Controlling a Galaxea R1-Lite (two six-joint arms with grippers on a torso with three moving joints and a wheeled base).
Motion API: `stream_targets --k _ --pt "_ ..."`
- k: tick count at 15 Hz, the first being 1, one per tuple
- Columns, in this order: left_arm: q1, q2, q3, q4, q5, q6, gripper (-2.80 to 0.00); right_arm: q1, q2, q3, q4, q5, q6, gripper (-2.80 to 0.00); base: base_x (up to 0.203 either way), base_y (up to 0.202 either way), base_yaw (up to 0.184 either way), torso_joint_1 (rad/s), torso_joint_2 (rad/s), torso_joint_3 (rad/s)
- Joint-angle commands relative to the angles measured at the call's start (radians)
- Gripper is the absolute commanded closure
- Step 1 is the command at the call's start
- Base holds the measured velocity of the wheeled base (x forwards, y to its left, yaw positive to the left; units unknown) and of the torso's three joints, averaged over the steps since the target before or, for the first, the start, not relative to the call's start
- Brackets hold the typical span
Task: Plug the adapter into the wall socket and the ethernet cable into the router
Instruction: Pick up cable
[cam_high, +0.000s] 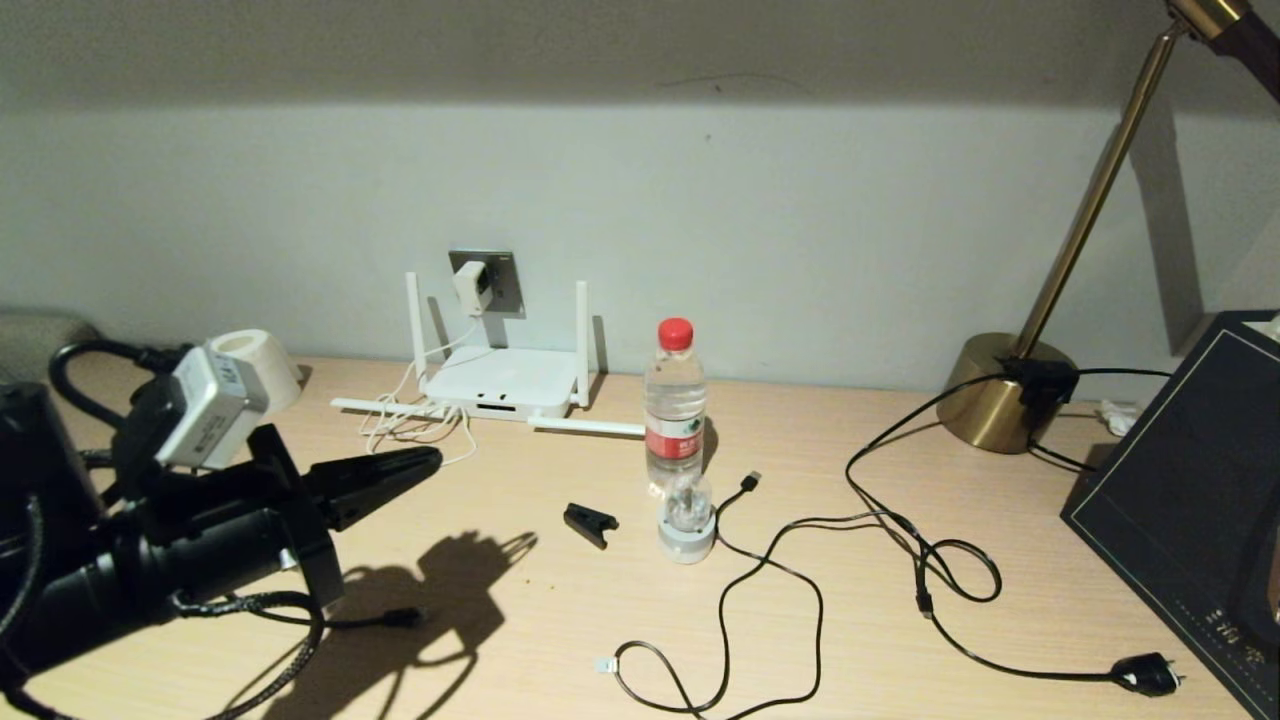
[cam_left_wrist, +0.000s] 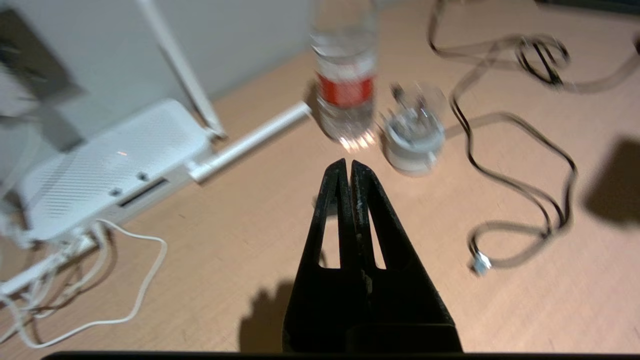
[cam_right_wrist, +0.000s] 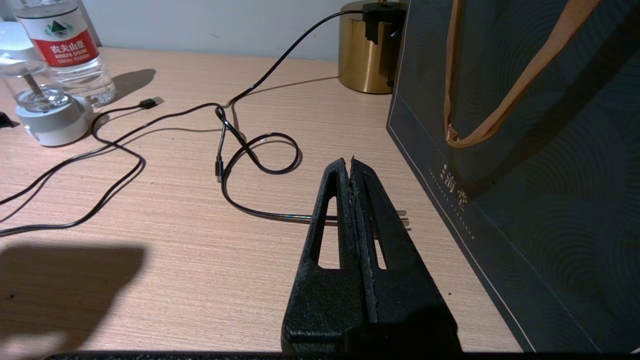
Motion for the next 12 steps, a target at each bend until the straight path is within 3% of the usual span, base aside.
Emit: stream_targets --k 1,3,4,5,6,7,8,10,11,12 --pt "-0.021 -0.024 -0.157 0.479 -0.025 0.111 0.00 0.000 0.000 0.035 -0.001 0.001 0.000 0.00 0.000 0.000 0.000 0.000 0.00 0.000" --pt "-0.029 -0.036 -0.362 0.911 -0.032 0.273 0.00 0.000 0.001 0.035 -0.001 0.001 0.000 0.00 0.000 0.000 0.000 0.000 0.00 0.000" --pt "-0.029 -0.029 -0.457 1.128 -0.028 0.396 0.00 0.000 0.001 0.035 -0.001 0.001 0.000 0.00 0.000 0.000 0.000 0.000 0.00 0.000" --pt "-0.024 -0.011 -0.535 1.312 -0.010 0.565 0.00 0.000 0.001 0.035 -0.001 0.001 0.000 0.00 0.000 0.000 0.000 0.000 0.00 0.000" --pt "-0.012 0.021 -0.586 1.433 0.025 0.731 0.00 0.000 0.001 0.035 -0.001 0.001 0.000 0.00 0.000 0.000 0.000 0.000 0.00 0.000" --pt "0.008 0.066 -0.615 1.507 0.073 0.858 0.00 0.000 0.001 0.035 -0.001 0.001 0.000 0.00 0.000 0.000 0.000 0.000 0.00 0.000" --pt "0.027 0.107 -0.630 1.545 0.113 0.921 0.00 0.000 0.001 0.035 -0.001 0.001 0.000 0.00 0.000 0.000 0.000 0.000 0.00 0.000" --pt "0.042 0.136 -0.642 1.576 0.139 0.950 0.00 0.000 0.000 0.035 -0.001 0.001 0.000 0.00 0.000 0.000 0.000 0.000 0.00 0.000" --pt "0.042 0.139 -0.638 1.585 0.139 0.951 -2.80 0.000 0.001 0.035 -0.001 0.001 0.000 0.00 0.000 0.000 0.000 0.000 0.00 0.000" --pt "0.042 0.152 -0.637 1.590 0.137 0.952 -2.80 0.000 0.001 0.035 -0.001 0.001 0.000 0.00 0.000 0.000 0.000 0.000 0.00 0.000"
